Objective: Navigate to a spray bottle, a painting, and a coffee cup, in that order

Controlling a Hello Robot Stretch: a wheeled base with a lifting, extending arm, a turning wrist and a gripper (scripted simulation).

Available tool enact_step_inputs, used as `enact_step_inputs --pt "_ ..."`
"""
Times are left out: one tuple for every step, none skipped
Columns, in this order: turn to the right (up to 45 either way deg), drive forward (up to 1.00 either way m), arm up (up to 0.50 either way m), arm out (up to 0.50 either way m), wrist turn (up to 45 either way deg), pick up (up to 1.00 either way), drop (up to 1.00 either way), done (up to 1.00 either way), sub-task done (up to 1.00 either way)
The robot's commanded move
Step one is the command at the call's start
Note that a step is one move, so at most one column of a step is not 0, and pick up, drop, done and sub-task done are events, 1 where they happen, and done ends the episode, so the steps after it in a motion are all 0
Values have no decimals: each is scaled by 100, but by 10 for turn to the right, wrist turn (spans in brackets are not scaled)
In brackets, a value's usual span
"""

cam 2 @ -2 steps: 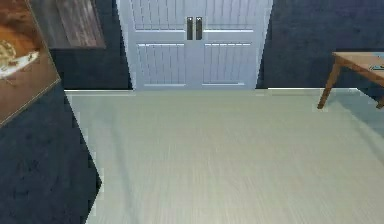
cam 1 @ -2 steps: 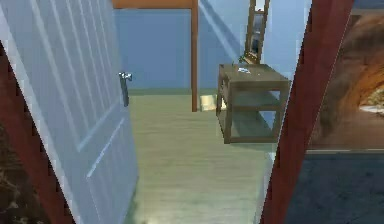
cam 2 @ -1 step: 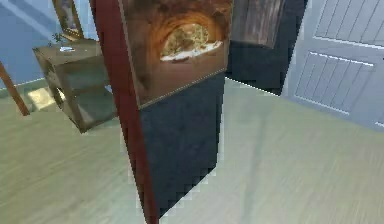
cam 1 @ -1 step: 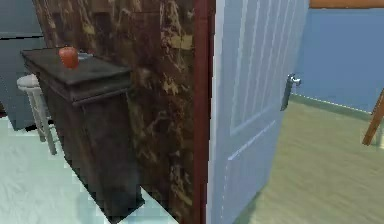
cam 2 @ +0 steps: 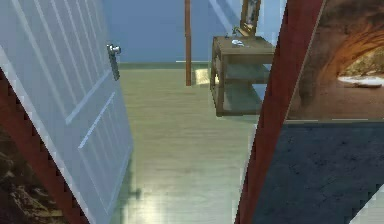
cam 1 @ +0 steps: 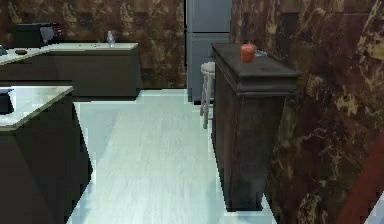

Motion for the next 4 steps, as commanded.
enact_step_inputs --pt "-120 0 0 0 0 0 0 0 0" --pt "0 100 0 0 0 0 0 0 0" --pt "-30 0 0 0 0 0 0 0 0" --pt "0 100 0 0 0 0 0 0 0"
